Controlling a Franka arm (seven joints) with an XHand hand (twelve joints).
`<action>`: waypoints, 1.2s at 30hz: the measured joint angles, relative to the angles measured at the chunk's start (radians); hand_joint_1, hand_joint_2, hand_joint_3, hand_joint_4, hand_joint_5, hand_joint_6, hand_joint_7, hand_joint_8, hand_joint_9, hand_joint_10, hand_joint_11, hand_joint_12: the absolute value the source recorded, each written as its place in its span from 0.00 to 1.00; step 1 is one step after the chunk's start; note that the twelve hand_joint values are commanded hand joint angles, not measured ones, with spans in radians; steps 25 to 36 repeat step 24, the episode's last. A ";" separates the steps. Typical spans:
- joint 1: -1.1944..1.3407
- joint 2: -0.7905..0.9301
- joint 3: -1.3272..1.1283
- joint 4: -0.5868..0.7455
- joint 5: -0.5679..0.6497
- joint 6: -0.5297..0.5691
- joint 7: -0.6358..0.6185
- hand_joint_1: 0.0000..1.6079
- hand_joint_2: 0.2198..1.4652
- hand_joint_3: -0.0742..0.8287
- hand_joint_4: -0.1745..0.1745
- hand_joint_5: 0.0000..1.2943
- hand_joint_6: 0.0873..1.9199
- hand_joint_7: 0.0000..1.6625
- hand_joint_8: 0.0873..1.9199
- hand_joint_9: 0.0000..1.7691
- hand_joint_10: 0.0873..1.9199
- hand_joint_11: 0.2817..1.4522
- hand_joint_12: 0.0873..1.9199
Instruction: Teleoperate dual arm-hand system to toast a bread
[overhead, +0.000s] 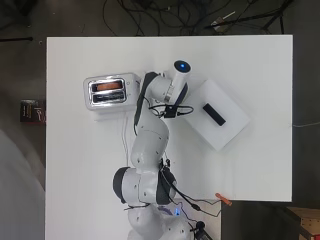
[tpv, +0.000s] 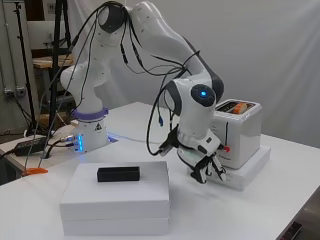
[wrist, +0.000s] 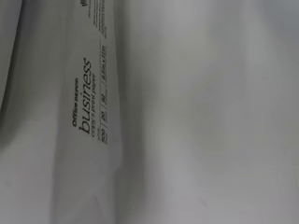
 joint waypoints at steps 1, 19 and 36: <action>0.000 -0.004 0.002 0.002 0.000 0.003 0.004 0.04 0.76 0.08 0.40 0.46 0.00 0.80 1.00 0.88 1.00 0.73 1.00; -0.046 -0.868 0.248 -0.283 -0.474 0.127 0.187 0.01 0.78 0.09 0.14 0.38 0.00 0.78 1.00 0.84 1.00 0.59 0.97; -0.057 -0.923 0.276 -0.349 -0.511 0.130 0.244 0.04 0.77 0.08 0.49 0.49 0.00 0.50 0.80 0.53 0.73 0.23 0.30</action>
